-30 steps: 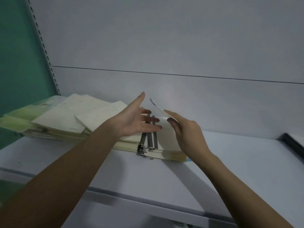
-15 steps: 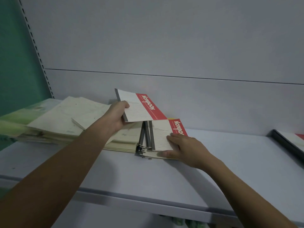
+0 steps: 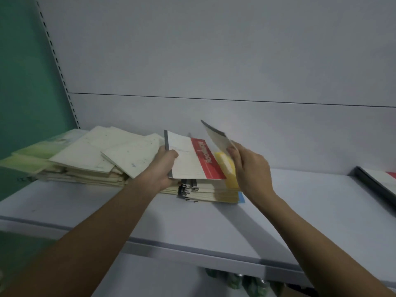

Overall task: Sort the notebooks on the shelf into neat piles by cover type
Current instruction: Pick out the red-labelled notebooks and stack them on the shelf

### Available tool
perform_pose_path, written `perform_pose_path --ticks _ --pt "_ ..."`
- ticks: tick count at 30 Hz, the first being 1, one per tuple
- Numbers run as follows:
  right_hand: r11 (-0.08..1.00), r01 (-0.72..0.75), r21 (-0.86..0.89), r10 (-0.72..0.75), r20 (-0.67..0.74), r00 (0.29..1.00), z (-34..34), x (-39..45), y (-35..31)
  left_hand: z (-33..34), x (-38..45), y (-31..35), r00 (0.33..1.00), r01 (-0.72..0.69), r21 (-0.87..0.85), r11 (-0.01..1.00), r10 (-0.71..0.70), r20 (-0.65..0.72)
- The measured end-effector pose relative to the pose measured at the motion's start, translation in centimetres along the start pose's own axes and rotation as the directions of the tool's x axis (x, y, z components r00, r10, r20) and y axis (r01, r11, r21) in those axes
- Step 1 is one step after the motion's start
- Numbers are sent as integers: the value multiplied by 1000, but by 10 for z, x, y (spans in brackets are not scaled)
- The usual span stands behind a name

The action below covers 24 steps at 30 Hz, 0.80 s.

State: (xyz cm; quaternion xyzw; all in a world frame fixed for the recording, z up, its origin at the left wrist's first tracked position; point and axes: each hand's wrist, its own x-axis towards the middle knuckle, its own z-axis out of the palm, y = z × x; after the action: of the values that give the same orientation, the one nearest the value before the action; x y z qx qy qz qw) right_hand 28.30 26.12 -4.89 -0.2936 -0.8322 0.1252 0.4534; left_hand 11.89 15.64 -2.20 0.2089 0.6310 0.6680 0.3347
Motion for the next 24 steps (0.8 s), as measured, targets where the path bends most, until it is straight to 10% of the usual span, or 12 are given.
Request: perform_pose_path --ticks 10,16,20,24 --pt "956 288 51 -278 457 845 -7 -61 -37 2 -44 -32 994 -74 -89 993 80 68" --pt "989 -144 23 134 252 959 -38 -75 -53 -14 -85 -49 989 -121 -94 988 128 73" --pt "705 -620 345 465 435 771 -60 -110 -57 -21 -115 -78 979 -160 -39 986 164 119" --pt "520 -760 390 585 485 649 -79 -147 -45 -4 -141 -97 974 -124 -17 992 125 188"
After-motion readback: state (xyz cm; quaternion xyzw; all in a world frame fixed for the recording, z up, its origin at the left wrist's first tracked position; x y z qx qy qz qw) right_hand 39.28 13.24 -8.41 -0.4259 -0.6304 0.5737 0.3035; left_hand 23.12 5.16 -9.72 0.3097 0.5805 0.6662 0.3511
